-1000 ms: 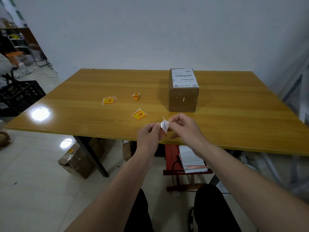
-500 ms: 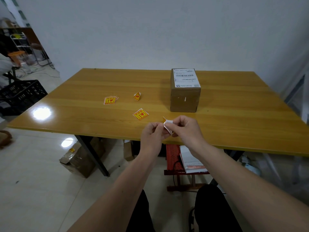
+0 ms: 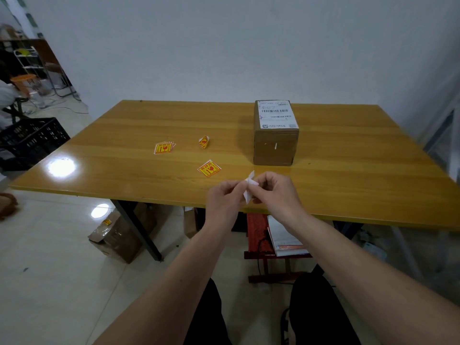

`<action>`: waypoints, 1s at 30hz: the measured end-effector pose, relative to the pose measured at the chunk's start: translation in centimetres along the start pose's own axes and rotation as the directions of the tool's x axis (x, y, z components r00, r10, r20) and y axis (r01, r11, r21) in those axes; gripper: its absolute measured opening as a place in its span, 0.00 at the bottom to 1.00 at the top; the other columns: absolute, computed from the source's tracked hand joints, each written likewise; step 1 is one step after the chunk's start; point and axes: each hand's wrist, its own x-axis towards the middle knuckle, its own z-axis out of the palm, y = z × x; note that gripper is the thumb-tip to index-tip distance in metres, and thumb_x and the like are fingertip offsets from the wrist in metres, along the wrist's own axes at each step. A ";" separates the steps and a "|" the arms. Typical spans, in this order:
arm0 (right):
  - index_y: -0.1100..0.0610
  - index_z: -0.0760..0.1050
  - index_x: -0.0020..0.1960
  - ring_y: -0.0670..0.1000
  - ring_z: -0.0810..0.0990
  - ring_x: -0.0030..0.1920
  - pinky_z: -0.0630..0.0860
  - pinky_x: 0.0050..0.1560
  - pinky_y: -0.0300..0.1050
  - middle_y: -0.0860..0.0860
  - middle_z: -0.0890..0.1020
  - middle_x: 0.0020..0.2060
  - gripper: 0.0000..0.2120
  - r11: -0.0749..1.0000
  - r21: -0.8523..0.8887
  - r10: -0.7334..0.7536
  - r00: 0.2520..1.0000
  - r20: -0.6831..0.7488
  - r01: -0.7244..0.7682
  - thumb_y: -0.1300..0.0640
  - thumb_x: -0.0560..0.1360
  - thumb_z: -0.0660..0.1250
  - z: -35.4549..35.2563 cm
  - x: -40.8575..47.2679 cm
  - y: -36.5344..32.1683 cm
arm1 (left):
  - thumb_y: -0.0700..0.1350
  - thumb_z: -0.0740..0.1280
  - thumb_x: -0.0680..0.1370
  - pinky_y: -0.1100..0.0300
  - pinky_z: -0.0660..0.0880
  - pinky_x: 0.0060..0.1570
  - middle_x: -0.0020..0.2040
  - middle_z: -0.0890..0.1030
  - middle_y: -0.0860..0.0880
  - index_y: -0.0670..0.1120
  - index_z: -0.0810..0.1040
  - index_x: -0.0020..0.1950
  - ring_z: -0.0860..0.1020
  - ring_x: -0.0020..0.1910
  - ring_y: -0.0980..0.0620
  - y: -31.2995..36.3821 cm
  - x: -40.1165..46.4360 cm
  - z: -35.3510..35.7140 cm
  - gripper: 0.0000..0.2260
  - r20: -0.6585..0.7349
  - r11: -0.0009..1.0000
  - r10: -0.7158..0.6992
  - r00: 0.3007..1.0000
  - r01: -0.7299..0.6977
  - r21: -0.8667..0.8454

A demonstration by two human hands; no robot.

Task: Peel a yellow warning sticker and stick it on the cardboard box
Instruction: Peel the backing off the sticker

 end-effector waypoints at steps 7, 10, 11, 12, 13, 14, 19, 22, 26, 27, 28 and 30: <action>0.60 0.77 0.41 0.51 0.78 0.39 0.77 0.41 0.43 0.58 0.80 0.39 0.04 0.999 -0.036 0.033 0.999 -0.011 -0.034 0.61 0.74 0.68 -0.2 0.0 -0.2 | 0.39 0.68 0.75 0.56 0.79 0.46 0.42 0.84 0.46 0.49 0.79 0.38 0.82 0.45 0.47 -0.1 0.2 -0.1 0.07 0.020 0.995 0.002 1.000 -0.004 0.097; 0.65 0.78 0.41 0.53 0.78 0.39 0.79 0.44 0.52 0.63 0.81 0.40 0.07 0.997 -0.053 0.050 0.998 -0.030 -0.051 0.61 0.73 0.69 -0.3 0.2 -0.1 | 0.39 0.67 0.75 0.49 0.80 0.51 0.42 0.84 0.46 0.49 0.79 0.38 0.83 0.46 0.46 -0.3 0.2 0.0 0.07 -0.011 0.996 0.000 1.000 0.001 0.089; 0.66 0.78 0.41 0.53 0.78 0.38 0.79 0.45 0.55 0.64 0.82 0.41 0.08 0.996 -0.062 0.055 0.998 -0.033 -0.057 0.60 0.73 0.69 -0.4 0.3 0.0 | 0.39 0.67 0.75 0.46 0.79 0.53 0.43 0.84 0.45 0.48 0.79 0.38 0.83 0.47 0.45 -0.4 0.2 0.0 0.07 -0.015 0.997 -0.001 1.000 0.002 0.074; 0.66 0.78 0.41 0.52 0.78 0.38 0.80 0.46 0.56 0.64 0.82 0.41 0.08 0.996 -0.069 0.060 0.998 -0.035 -0.062 0.61 0.73 0.69 -0.4 0.3 0.0 | 0.38 0.67 0.75 0.45 0.79 0.54 0.43 0.84 0.44 0.48 0.78 0.39 0.83 0.47 0.45 -0.4 0.1 0.1 0.07 -0.016 0.998 -0.007 1.000 0.008 0.056; 0.66 0.78 0.41 0.52 0.78 0.38 0.80 0.46 0.56 0.63 0.82 0.40 0.07 0.996 -0.067 0.064 0.997 -0.034 -0.066 0.61 0.73 0.69 -0.3 0.3 0.0 | 0.38 0.66 0.75 0.43 0.78 0.54 0.44 0.84 0.44 0.48 0.78 0.39 0.83 0.48 0.44 -0.4 0.0 0.1 0.06 -0.018 0.999 -0.019 1.000 0.020 0.033; 0.65 0.78 0.41 0.51 0.78 0.38 0.80 0.47 0.56 0.62 0.82 0.39 0.06 0.996 -0.062 0.065 0.997 -0.032 -0.067 0.61 0.73 0.69 -0.3 0.3 -0.1 | 0.38 0.66 0.75 0.42 0.78 0.54 0.44 0.84 0.44 0.47 0.78 0.39 0.82 0.49 0.42 -0.4 0.0 0.2 0.07 -0.021 0.999 -0.034 0.999 0.034 0.004; 0.58 0.77 0.37 0.52 0.76 0.39 0.78 0.47 0.55 0.56 0.80 0.37 0.06 0.996 -0.085 0.039 0.999 -0.035 -0.042 0.61 0.73 0.68 -0.4 0.2 -0.2 | 0.40 0.62 0.77 0.52 0.79 0.45 0.42 0.81 0.43 0.45 0.78 0.39 0.80 0.44 0.44 0.1 -0.5 0.3 0.09 0.027 0.976 -0.062 0.998 0.067 -0.209; 0.58 0.77 0.36 0.52 0.76 0.39 0.79 0.47 0.56 0.56 0.80 0.37 0.07 0.995 -0.095 0.029 0.999 -0.043 -0.033 0.61 0.73 0.68 -0.5 0.2 -0.1 | 0.45 0.63 0.77 0.59 0.78 0.41 0.41 0.81 0.46 0.43 0.79 0.44 0.79 0.41 0.50 0.4 -0.7 0.1 0.07 0.041 0.981 -0.048 0.998 0.055 -0.188; 0.59 0.77 0.37 0.52 0.77 0.38 0.79 0.46 0.57 0.59 0.81 0.37 0.07 0.997 -0.073 0.032 0.997 -0.066 -0.036 0.60 0.73 0.68 -0.6 0.2 0.1 | 0.48 0.70 0.73 0.61 0.75 0.45 0.46 0.82 0.48 0.43 0.80 0.52 0.79 0.45 0.53 -0.1 -0.3 -0.1 0.11 -0.014 0.998 -0.017 1.000 0.016 -0.067; 0.61 0.77 0.38 0.52 0.77 0.38 0.79 0.46 0.57 0.61 0.82 0.38 0.06 0.997 -0.071 0.032 0.997 -0.072 -0.037 0.60 0.73 0.68 -0.6 0.2 0.1 | 0.48 0.71 0.73 0.63 0.74 0.43 0.46 0.82 0.48 0.43 0.80 0.52 0.78 0.44 0.53 -0.3 -0.2 -0.2 0.11 -0.034 0.999 -0.010 0.999 0.008 -0.051; 0.61 0.78 0.39 0.52 0.76 0.38 0.78 0.47 0.57 0.62 0.82 0.40 0.06 0.997 -0.072 0.032 0.996 -0.078 -0.038 0.60 0.73 0.68 -0.7 0.2 0.2 | 0.48 0.71 0.72 0.64 0.72 0.41 0.47 0.82 0.48 0.44 0.80 0.52 0.78 0.44 0.54 -0.4 -0.1 -0.3 0.12 -0.051 1.000 -0.005 0.999 0.004 -0.027; 0.60 0.78 0.39 0.52 0.76 0.39 0.78 0.47 0.56 0.62 0.81 0.40 0.06 0.997 -0.070 0.033 0.996 -0.082 -0.039 0.60 0.73 0.68 -0.7 0.3 0.2 | 0.48 0.71 0.73 0.64 0.71 0.40 0.47 0.82 0.49 0.46 0.80 0.51 0.77 0.45 0.54 -0.6 0.0 -0.3 0.10 -0.072 1.000 0.003 0.997 -0.001 0.029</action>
